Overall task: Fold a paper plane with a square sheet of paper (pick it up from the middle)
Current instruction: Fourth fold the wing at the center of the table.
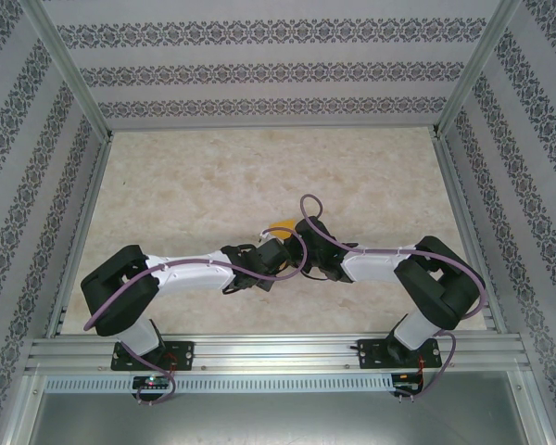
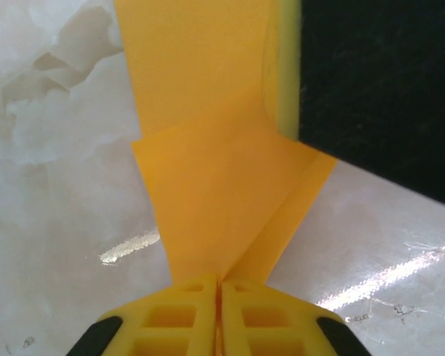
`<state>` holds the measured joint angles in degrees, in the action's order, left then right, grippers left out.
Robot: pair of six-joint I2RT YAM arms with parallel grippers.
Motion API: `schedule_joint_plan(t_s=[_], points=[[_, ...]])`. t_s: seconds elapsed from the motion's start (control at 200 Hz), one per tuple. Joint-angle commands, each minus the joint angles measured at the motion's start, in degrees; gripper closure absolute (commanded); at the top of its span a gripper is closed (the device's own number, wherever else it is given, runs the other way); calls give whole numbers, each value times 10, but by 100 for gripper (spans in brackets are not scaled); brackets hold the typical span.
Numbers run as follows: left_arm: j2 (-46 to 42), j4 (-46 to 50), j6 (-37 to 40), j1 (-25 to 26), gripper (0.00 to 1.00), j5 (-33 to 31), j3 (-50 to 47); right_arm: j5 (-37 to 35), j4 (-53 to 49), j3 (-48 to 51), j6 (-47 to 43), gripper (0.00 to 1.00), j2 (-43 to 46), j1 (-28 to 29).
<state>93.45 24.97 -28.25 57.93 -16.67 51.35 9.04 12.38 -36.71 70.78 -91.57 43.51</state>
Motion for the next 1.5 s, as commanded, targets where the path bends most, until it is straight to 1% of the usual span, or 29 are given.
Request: schedule_joint_plan(t_s=[0.0,0.065,0.16,0.225,0.315,0.37,0.46,0.525,0.644,0.759,0.914,1.084,1.224,1.379,1.494], points=[[8,2,7,10,93,-11,7,-2,-2,-9,-12,86,6,1],[5,0,3,10,96,-11,4,-5,-6,-6,-17,84,16,-2],[-5,-17,-4,1,98,9,-7,-13,-27,-1,-31,73,41,-7],[-15,-33,-11,-10,99,31,-18,-24,-52,3,-42,67,64,-13],[-30,-68,-19,-31,100,85,-42,-45,-74,22,-55,56,103,-21],[-40,-88,-25,-48,100,118,-57,-48,-77,35,-66,52,130,-27],[-53,-141,-34,-82,100,193,-90,-48,-89,46,-87,47,164,-37],[-55,-171,-41,-104,100,241,-106,-39,-96,47,-104,46,177,-42],[-55,-215,-61,-142,100,309,-131,-17,-97,39,-128,46,176,-43],[-59,-235,-68,-170,100,356,-140,8,-82,27,-141,49,149,-38],[-51,-260,-77,-200,100,411,-150,37,-77,-17,-161,62,85,-19],[-53,-288,-98,-227,99,446,-165,58,-53,-59,-161,72,15,-6],[-49,-294,-100,-236,99,464,-166,85,-23,-84,-156,79,-31,-4],[-38,-300,-103,-245,99,483,-164,105,3,-100,-146,82,-68,-1],[-35,-300,-102,-249,98,484,-164,98,2,-110,-141,83,-86,-1]])
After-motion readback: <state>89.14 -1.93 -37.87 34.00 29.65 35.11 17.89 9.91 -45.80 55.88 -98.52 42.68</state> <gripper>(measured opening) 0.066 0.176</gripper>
